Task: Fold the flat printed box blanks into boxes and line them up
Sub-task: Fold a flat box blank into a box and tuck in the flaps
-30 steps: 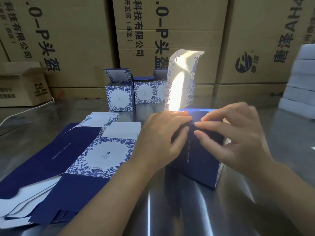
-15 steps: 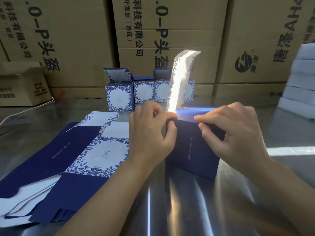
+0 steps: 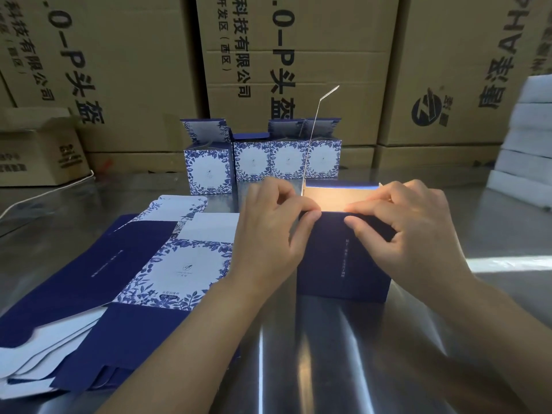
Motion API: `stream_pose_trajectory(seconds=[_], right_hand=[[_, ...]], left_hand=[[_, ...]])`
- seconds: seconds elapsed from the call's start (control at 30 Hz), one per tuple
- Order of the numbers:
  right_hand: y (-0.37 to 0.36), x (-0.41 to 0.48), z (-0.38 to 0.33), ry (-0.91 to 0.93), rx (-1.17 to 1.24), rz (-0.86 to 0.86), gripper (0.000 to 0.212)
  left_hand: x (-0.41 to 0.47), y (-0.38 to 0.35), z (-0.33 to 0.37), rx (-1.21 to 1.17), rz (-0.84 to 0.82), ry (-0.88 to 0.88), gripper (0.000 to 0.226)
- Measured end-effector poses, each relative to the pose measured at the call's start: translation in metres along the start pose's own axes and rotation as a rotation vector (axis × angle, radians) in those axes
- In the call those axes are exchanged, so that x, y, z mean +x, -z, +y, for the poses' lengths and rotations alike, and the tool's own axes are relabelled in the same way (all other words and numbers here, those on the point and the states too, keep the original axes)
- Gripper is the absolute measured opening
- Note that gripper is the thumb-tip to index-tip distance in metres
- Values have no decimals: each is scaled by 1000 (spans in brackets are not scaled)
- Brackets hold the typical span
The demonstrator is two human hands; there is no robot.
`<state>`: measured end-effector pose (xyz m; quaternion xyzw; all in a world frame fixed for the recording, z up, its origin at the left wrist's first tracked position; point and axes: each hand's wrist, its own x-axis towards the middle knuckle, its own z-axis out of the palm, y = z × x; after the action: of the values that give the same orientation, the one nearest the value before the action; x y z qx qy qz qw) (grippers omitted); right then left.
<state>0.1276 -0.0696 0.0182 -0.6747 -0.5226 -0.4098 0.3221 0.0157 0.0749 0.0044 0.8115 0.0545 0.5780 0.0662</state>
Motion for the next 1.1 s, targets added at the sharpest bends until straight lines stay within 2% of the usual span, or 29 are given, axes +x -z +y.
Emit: stream_pose_trajectory(seconds=[0.17,0.37,0.53,0.63,0.77,0.93,1.1], right_hand=[[-1,0,-3,-38,17,-19,12],[0,0,-5,-52,23,-52,10],[1,0,-5,-66,44,-51,12],[2,1,-4,-60,54,-51,25],[0,-2,-6,-11,30,-41,28],[-1,-2,-2,181,-37,54,24],[-2,-1,-1,209,-7,38,26]], left_hand=[[0,0,1,6,-4,-6,18],[-1,-3,2,28,-38,18,17],[-2,-3,3,29,-48,16,17],[-2,-3,5,34,-47,4,15],[-3,-2,10,-13,-40,-20,16],[-3,-2,15,-21,-28,-71,16],[-4,-3,15,-27,-39,-72,15]])
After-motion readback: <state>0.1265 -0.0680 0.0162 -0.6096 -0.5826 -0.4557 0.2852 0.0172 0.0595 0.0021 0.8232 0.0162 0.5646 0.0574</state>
